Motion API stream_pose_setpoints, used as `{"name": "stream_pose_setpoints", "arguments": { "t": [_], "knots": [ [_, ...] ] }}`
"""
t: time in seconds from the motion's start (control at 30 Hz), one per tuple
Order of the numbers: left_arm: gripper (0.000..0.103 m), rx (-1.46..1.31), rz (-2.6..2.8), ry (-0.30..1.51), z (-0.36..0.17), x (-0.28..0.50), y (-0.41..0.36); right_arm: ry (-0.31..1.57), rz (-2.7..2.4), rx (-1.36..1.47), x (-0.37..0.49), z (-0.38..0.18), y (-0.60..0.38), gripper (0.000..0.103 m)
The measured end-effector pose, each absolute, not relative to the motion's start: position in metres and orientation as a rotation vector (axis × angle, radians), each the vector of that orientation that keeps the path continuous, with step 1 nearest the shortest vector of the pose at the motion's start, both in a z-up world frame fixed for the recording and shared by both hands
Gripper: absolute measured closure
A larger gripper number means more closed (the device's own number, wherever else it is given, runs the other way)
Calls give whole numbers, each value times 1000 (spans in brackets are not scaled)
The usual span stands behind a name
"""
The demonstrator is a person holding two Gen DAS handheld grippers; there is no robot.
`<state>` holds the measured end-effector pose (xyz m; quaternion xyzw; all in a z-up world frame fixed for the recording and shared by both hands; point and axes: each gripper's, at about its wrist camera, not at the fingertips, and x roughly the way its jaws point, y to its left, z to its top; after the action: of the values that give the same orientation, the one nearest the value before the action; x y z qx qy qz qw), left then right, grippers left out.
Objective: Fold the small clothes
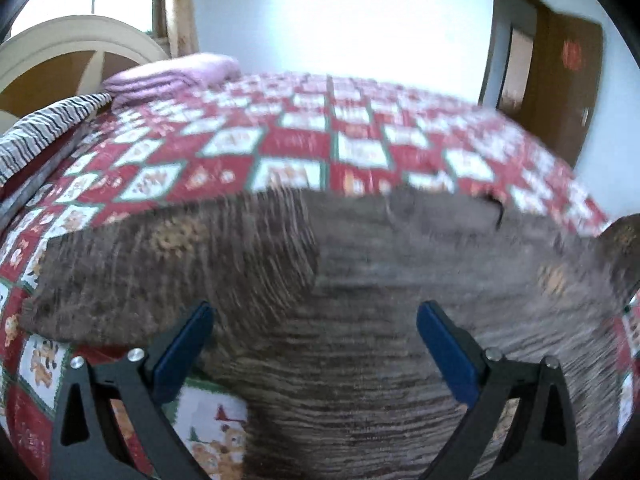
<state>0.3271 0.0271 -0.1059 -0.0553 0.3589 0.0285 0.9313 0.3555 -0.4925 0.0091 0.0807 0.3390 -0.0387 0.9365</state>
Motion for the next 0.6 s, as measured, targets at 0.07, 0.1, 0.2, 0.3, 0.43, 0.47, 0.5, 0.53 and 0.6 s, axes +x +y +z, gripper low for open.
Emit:
{"name": "stream_pose_setpoints", "arguments": {
  "t": [0.07, 0.1, 0.2, 0.3, 0.43, 0.47, 0.5, 0.53, 0.6],
  "knots": [
    [0, -124, 36, 712, -102, 327, 31, 677, -59, 137, 358, 20, -473, 92],
    [0, -126, 19, 712, -103, 327, 32, 667, -41, 120, 358, 27, -460, 92],
    [0, -130, -4, 699, -108, 326, 35, 649, 6, 73, 359, 41, -425, 92],
    [0, -150, -22, 706, -116, 324, 38, 641, 61, 20, 360, 52, -385, 92],
    [0, -218, -53, 714, -119, 325, 47, 650, 132, -27, 362, 56, -336, 92],
    [0, -234, -58, 723, -121, 325, 49, 653, 148, -36, 362, 56, -325, 92],
    [0, -251, -63, 731, -123, 325, 51, 656, 165, -47, 363, 54, -312, 92],
    [0, -272, -68, 738, -124, 326, 54, 662, 186, -56, 364, 52, -298, 92],
    [0, -321, -81, 745, -128, 326, 61, 675, 224, -64, 367, 44, -272, 92]
  ]
}}
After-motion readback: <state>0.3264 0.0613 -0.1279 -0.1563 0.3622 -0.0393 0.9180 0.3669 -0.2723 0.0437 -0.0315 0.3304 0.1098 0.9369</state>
